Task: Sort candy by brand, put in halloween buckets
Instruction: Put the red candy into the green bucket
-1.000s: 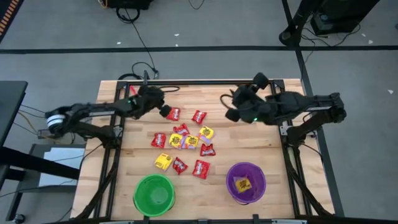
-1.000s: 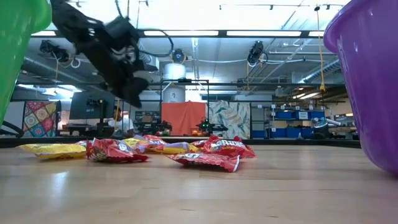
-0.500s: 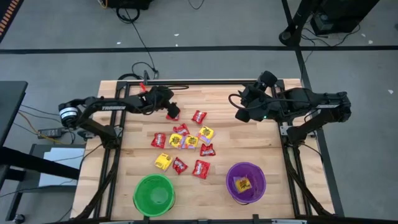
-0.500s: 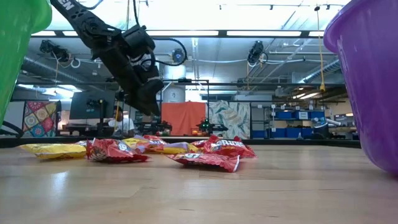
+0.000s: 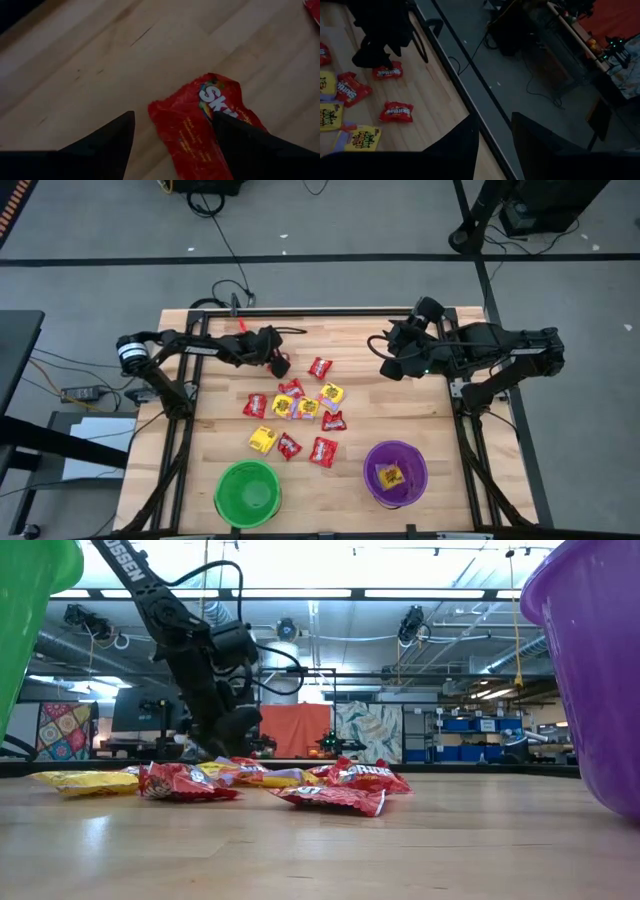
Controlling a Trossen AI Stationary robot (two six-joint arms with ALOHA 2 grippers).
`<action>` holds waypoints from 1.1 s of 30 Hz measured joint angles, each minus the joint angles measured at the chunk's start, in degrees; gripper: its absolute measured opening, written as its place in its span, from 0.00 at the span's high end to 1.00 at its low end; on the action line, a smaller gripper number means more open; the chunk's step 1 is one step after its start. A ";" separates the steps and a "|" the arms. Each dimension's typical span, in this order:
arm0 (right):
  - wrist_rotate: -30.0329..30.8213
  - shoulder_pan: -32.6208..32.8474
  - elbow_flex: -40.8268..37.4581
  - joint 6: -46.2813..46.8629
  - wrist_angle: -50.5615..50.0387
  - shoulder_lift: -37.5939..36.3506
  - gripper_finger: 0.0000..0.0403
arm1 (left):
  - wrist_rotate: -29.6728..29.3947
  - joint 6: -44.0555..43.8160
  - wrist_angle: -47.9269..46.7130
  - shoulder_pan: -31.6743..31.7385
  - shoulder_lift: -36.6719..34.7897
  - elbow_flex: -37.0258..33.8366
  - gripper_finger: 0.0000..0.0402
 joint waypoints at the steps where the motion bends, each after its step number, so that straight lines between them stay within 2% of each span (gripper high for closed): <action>1: -0.09 0.00 0.00 0.12 -0.13 0.00 0.68 | 0.08 -0.77 0.02 0.00 0.25 0.01 0.31; 9: 0.14 0.00 0.00 -0.02 -0.14 0.00 0.68 | 7.59 -3.93 -1.77 0.04 0.73 0.04 0.31; 19: -0.74 0.00 0.00 0.22 -0.12 0.02 0.68 | 9.45 -4.98 -1.24 0.30 0.73 0.00 0.38; 24: -0.72 0.00 0.00 0.22 -0.10 0.02 0.68 | 9.93 -4.25 -0.47 0.28 0.78 -0.02 0.51; 33: -1.18 0.00 0.00 0.24 -0.08 0.02 0.68 | 9.61 -3.49 3.60 0.28 0.80 -0.07 0.86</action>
